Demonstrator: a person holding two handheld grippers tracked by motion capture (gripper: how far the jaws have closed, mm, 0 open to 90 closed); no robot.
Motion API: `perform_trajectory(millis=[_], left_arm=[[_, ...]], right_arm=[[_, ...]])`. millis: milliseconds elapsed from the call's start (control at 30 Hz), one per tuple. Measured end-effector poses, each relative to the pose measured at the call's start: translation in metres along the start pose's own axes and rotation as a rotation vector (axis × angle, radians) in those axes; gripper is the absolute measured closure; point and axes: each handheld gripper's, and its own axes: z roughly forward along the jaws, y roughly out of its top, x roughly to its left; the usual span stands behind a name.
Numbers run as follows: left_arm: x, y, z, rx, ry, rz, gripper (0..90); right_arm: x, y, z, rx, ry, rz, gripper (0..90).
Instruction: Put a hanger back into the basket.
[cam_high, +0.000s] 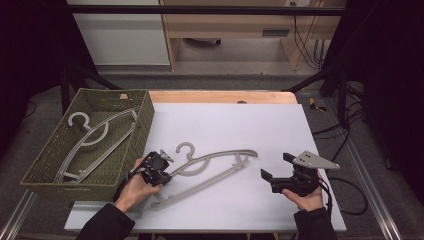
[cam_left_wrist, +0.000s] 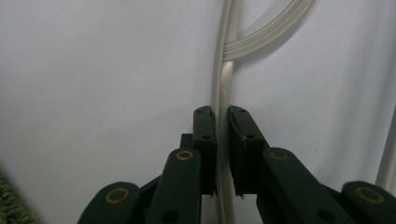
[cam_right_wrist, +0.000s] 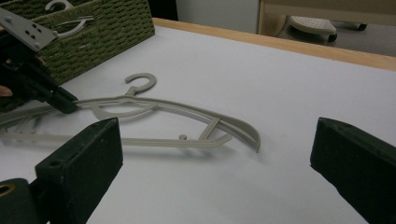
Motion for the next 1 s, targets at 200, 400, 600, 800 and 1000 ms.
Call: perform_trajectory(millis=[200,400,600,800,1000], left_arm=[[-0.002,-0.002,-0.001,-0.022,0.002,-0.002,82.4],[-0.009,-0.002,-0.012,-0.092,0.013,0.015,82.6],[-0.011,-0.002,-0.025,-0.147,0.026,0.005,82.7],[-0.014,-0.001,-0.041,-0.188,0.041,-0.006,82.6],[-0.016,-0.002,-0.06,-0.234,0.083,-0.008,82.6]], right_arm=[[-0.001,0.0,0.001,0.0,0.0,0.002,2.6],[0.0,-0.001,0.0,0.001,0.001,0.002,2.6],[-0.001,0.0,0.0,-0.002,0.004,0.002,2.6],[-0.002,0.0,-0.002,-0.006,0.0,0.001,2.5],[-0.002,0.0,-0.003,-0.011,-0.002,0.005,2.5]])
